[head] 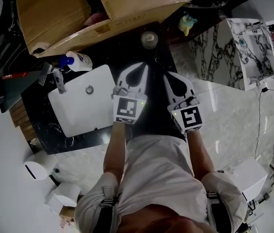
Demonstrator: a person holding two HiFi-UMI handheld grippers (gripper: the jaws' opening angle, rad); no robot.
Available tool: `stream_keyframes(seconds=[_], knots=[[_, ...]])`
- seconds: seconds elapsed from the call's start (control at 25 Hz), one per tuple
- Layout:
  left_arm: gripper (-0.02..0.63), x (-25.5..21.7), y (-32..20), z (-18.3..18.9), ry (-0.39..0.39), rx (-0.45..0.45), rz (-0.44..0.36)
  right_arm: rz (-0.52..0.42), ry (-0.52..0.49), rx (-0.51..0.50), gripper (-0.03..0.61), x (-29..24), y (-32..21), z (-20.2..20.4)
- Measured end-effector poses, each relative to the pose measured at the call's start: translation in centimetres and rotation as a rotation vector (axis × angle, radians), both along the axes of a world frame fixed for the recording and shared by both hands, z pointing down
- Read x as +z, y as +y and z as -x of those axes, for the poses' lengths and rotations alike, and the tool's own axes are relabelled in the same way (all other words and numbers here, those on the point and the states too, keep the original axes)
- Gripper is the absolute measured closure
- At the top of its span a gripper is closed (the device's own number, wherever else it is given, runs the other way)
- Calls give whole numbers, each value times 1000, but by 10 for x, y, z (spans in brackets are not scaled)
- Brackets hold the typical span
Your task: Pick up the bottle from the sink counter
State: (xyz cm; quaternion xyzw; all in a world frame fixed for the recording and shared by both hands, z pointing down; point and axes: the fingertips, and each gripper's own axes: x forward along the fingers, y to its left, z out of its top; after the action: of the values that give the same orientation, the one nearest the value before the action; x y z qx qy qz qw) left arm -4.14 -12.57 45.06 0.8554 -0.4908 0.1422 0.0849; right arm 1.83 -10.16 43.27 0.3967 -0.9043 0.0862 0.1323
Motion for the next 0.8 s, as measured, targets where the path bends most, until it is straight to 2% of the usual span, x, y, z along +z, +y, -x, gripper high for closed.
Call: stream_keyframes(seconds=[0.8], knots=[[611, 43, -30, 3, -29, 5, 49, 47, 23, 8, 581, 32, -30, 4]])
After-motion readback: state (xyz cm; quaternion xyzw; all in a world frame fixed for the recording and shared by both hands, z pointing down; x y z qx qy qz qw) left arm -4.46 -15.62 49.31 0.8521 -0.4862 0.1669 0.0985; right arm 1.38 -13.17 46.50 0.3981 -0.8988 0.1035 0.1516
